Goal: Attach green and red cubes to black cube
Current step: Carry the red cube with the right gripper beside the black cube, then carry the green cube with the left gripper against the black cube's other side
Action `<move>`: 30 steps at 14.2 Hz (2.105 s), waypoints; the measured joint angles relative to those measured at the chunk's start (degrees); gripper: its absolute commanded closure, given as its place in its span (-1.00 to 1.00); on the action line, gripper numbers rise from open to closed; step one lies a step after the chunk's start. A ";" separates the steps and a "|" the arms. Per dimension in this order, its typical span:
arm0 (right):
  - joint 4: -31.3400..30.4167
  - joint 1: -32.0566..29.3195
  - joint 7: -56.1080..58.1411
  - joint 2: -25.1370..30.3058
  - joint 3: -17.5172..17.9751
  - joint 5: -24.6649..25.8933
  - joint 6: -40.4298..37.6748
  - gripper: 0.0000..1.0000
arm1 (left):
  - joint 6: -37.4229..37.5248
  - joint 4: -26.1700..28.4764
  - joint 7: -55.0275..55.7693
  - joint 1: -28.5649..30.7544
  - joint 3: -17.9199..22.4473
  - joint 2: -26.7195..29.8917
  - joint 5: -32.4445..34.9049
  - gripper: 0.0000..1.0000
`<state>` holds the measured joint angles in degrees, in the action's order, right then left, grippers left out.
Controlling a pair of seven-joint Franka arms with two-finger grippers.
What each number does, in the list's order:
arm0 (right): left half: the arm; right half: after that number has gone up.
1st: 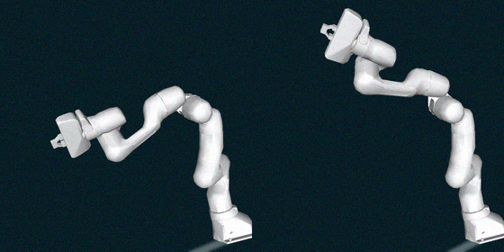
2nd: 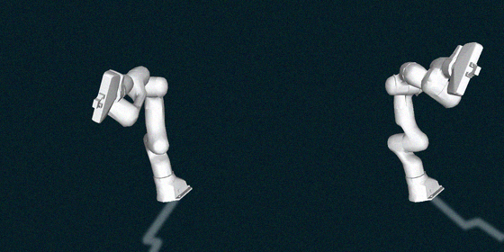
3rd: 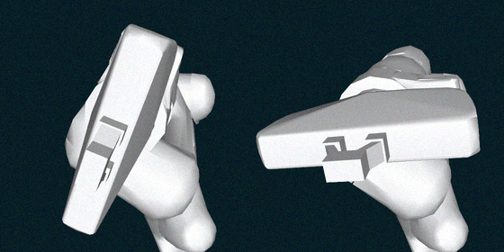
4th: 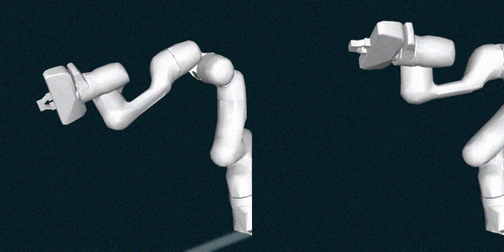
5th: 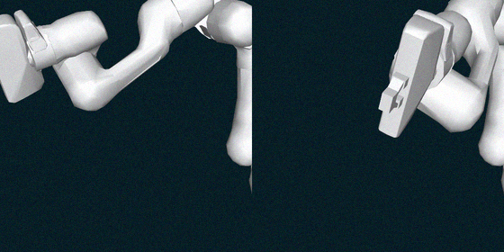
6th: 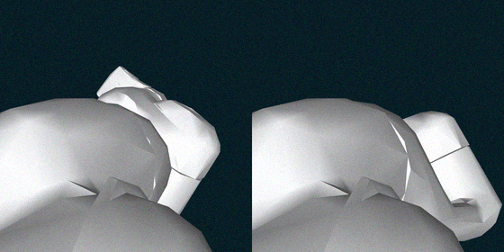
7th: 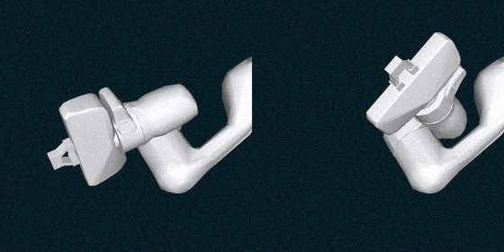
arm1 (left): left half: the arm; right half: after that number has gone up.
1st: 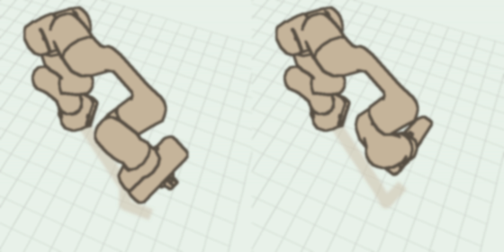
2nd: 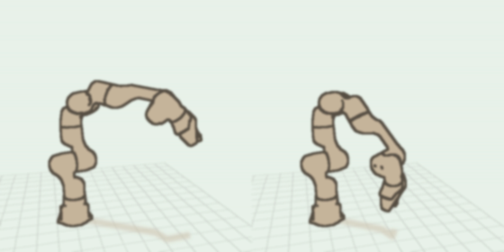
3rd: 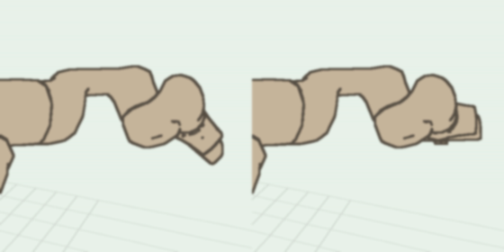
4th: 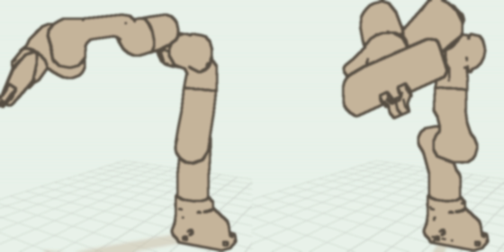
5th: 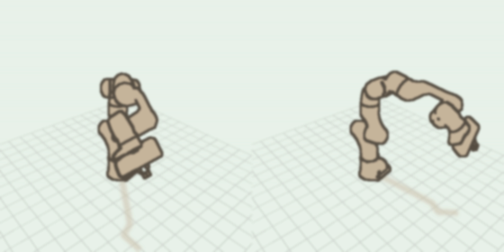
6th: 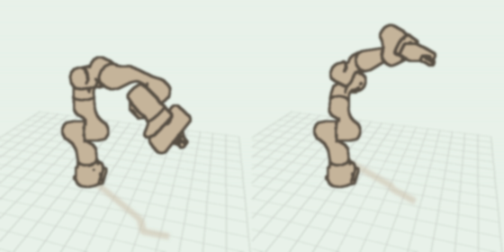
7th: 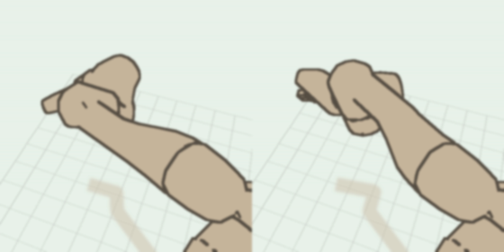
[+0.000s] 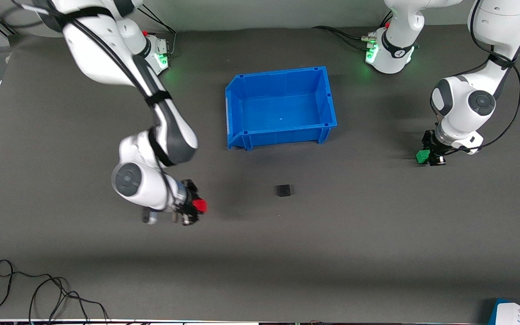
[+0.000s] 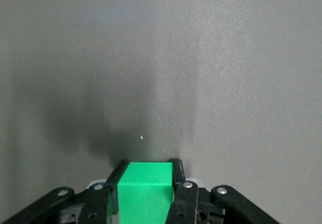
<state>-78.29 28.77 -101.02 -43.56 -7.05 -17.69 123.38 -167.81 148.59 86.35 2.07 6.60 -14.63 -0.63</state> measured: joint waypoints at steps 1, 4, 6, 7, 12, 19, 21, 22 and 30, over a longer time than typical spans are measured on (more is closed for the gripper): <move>3.13 0.76 -1.90 -2.88 0.12 -0.19 0.02 0.65 | 0.00 -0.12 0.00 0.14 0.08 0.00 0.00 1.00; 9.59 1.71 -5.60 -8.83 3.23 -0.29 0.47 0.67 | 0.36 -1.60 0.08 0.07 -0.07 0.01 0.00 1.00; 12.64 1.85 -8.83 -12.32 7.18 -0.32 4.62 0.67 | 3.13 -3.77 1.41 -0.89 -0.38 0.01 0.00 1.00; 14.18 2.21 -10.33 -14.16 8.80 -0.32 6.70 0.67 | 5.47 -5.49 3.04 -2.04 -0.55 0.01 0.00 1.00; 17.55 5.54 -12.99 -18.92 9.78 -0.32 8.25 0.68 | 17.24 -16.14 12.65 -10.04 -1.15 -0.68 0.00 1.00; 18.05 6.20 -13.11 -19.73 9.75 0.08 8.25 0.69 | 18.57 -29.00 27.58 -24.95 -1.54 -10.68 -0.12 1.00; 18.20 6.48 -13.11 -19.73 9.74 0.79 7.64 0.69 | 20.97 -32.39 30.67 -27.60 -1.57 -11.73 -0.19 1.00; 18.48 6.56 -13.11 -19.72 9.74 0.89 6.43 0.69 | 23.24 -34.75 32.58 -28.81 -1.64 -12.20 -0.19 1.00; 19.67 8.45 -15.72 -19.59 9.30 4.57 1.19 0.69 | 30.07 -49.86 39.76 -34.46 -4.78 -21.98 -0.20 1.00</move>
<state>-58.62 37.22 -116.74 -63.14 2.25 -13.12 124.57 -137.74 98.74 126.11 -32.39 1.82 -36.62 -0.83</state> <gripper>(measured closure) 0.604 0.617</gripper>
